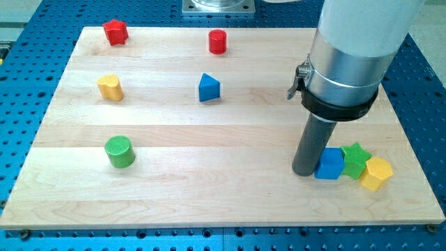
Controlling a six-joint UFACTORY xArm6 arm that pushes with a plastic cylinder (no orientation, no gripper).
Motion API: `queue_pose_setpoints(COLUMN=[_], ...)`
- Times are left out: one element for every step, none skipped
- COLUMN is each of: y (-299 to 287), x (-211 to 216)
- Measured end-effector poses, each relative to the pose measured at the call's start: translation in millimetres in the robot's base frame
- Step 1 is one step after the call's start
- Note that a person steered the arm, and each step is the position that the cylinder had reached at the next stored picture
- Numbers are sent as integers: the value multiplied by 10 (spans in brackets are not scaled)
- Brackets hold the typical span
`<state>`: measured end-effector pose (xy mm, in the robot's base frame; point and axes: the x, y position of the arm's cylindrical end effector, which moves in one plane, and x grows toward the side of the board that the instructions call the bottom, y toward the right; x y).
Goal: Move the green circle to the top left of the blue cube
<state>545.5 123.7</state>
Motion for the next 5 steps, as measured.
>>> queue_pose_setpoints(y=[-628, -1648, -2808, -3479, -3371], x=[237, 478, 463, 200, -77])
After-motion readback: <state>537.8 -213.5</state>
